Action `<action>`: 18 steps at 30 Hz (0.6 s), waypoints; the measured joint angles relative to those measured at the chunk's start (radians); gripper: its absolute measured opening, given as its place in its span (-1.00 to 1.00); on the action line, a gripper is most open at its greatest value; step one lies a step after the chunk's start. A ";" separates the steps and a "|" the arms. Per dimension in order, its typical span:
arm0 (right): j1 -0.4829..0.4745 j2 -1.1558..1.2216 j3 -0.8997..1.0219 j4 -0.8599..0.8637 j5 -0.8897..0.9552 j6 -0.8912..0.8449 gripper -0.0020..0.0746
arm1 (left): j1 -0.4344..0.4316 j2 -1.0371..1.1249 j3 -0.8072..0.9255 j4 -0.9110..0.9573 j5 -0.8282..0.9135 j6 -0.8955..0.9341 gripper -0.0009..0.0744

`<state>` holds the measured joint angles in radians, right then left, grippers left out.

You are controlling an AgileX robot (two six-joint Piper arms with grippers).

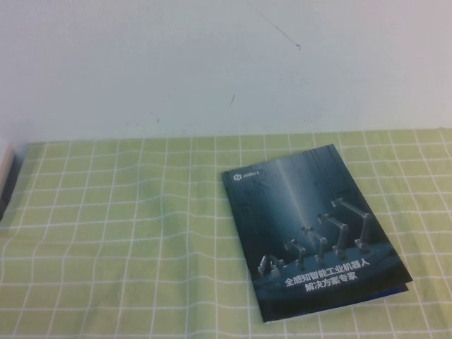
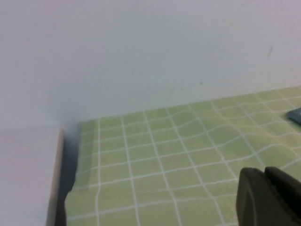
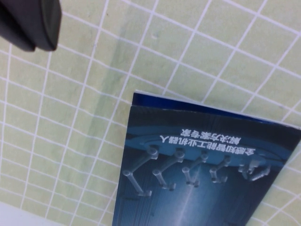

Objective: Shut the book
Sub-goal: 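Close the open booklet and leave it lying on the table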

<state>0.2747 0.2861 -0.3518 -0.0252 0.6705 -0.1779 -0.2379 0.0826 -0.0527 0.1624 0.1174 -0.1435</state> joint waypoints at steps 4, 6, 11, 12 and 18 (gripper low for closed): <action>0.000 0.000 0.000 0.001 0.000 0.000 -0.95 | 0.122 -0.060 0.073 -0.083 0.005 0.034 -0.99; 0.000 0.000 0.000 0.002 0.000 0.000 -0.95 | 0.157 -0.083 0.075 -0.116 0.053 0.061 -0.99; 0.000 0.000 0.000 0.002 -0.001 0.000 -0.95 | 0.192 -0.092 0.073 -0.194 0.187 0.101 -0.99; 0.000 0.000 0.000 0.002 -0.001 0.000 -0.95 | 0.194 -0.092 0.073 -0.196 0.190 0.104 -0.99; 0.000 0.000 0.000 0.003 -0.001 0.000 -0.95 | 0.190 -0.093 0.073 -0.200 0.193 0.106 -0.99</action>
<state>0.2747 0.2861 -0.3518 -0.0218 0.6696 -0.1779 -0.0475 -0.0101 0.0204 -0.0377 0.3104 -0.0378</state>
